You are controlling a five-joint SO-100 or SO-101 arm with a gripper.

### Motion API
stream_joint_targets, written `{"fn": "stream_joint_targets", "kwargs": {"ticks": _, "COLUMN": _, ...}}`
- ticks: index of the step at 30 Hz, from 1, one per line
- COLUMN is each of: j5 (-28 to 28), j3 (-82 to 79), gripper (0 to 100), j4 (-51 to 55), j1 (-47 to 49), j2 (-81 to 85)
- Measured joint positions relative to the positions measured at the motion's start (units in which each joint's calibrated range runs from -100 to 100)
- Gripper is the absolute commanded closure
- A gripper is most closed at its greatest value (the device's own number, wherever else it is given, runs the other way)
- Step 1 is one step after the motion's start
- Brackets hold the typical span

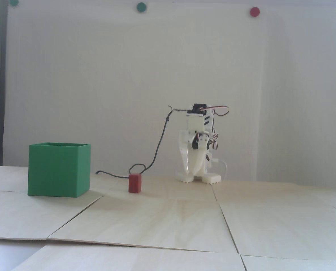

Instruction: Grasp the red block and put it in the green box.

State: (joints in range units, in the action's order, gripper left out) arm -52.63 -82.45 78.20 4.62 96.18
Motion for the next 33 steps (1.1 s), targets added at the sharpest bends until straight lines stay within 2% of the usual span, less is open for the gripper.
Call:
{"fn": "stream_joint_targets", "kwargs": {"ticks": 7, "j5": 4.93, "j3": 21.49, "gripper": 97, "j4": 2.25, "j1": -1.15, "j2": -21.59}}
{"fn": "stream_joint_targets", "kwargs": {"ticks": 12, "j5": 9.5, "j3": 40.47, "gripper": 97, "j4": 2.41, "j1": -8.48, "j2": -46.99}}
{"fn": "stream_joint_targets", "kwargs": {"ticks": 24, "j5": 12.74, "j3": 78.96, "gripper": 97, "j4": 2.33, "j1": -24.23, "j2": -97.72}}
{"fn": "stream_joint_targets", "kwargs": {"ticks": 33, "j5": 13.82, "j3": 95.17, "gripper": 97, "j4": 8.82, "j1": -26.9, "j2": -115.23}}
